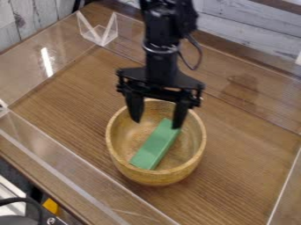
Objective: Remove the green block from inside the brown bowl and put it on the table
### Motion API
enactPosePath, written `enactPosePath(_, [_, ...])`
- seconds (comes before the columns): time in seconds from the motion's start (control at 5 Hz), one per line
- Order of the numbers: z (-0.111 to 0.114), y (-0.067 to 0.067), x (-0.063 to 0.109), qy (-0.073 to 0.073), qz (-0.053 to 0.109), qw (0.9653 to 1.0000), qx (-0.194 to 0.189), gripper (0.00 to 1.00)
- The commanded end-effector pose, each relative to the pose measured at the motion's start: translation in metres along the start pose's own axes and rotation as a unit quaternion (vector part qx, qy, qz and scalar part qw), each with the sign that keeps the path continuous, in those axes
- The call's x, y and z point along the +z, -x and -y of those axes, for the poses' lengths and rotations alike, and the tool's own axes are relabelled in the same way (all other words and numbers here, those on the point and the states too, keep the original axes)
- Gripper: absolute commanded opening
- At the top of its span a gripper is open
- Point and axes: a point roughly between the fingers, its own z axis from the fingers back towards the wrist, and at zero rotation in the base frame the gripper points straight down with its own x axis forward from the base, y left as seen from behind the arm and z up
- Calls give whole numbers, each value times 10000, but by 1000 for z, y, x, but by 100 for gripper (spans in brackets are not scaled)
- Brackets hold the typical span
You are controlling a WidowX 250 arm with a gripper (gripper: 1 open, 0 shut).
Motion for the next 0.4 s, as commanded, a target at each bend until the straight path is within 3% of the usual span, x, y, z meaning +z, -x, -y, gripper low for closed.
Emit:
enactPosePath(0.0, [12, 6, 6, 21, 208, 9996, 196, 100])
enactPosePath(0.2, [12, 6, 3, 2, 273, 9996, -65, 100])
